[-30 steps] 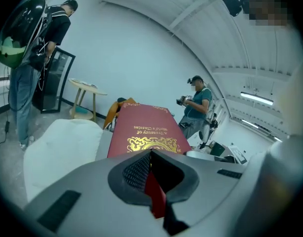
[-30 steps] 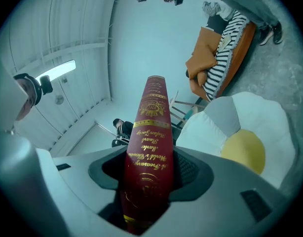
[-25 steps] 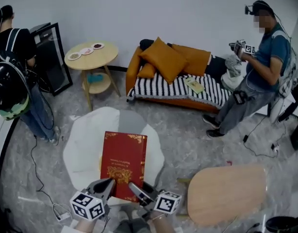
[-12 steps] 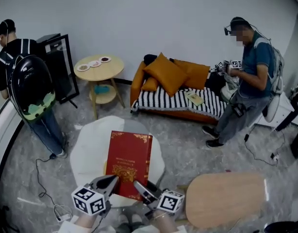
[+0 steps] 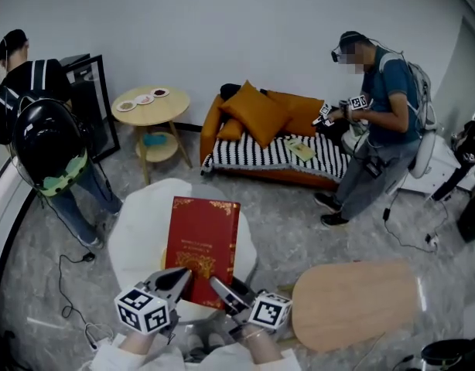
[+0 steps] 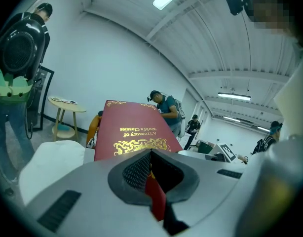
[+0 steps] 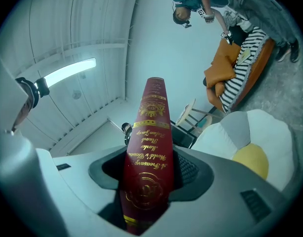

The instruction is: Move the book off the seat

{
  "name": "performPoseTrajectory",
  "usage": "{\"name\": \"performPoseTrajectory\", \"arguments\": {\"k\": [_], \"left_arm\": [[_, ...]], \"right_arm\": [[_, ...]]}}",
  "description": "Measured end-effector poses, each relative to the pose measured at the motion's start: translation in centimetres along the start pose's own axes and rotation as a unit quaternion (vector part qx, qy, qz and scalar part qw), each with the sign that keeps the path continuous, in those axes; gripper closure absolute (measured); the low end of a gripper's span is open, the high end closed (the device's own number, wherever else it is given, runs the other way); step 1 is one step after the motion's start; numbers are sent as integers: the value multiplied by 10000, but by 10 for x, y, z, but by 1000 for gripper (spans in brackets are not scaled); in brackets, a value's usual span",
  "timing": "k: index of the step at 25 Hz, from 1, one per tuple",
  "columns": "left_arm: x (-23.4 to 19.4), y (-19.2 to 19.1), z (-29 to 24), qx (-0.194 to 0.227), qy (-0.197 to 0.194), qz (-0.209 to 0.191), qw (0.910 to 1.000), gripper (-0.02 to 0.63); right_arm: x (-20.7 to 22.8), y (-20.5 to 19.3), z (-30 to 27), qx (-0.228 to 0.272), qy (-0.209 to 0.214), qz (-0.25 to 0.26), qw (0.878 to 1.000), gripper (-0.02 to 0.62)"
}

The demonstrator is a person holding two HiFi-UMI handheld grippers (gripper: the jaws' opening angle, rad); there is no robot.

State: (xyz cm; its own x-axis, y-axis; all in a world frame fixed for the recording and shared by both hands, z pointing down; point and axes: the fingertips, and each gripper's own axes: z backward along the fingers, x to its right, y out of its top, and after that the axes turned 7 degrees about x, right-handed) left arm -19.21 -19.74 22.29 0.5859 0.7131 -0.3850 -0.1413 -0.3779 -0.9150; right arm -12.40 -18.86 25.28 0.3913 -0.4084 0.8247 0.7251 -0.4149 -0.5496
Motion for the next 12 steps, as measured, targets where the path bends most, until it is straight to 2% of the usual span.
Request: {"name": "performPoseTrajectory", "arguments": {"k": [8,12], "left_arm": [[-8,-9,-1,-71,-335,74,9994,600],[6,-17,-4,-265,-688,99,9972,600]], "right_arm": [[10,0,8,468,-237,83,9986,351],[6,6,25,828,-482,141,9953,351]]}}
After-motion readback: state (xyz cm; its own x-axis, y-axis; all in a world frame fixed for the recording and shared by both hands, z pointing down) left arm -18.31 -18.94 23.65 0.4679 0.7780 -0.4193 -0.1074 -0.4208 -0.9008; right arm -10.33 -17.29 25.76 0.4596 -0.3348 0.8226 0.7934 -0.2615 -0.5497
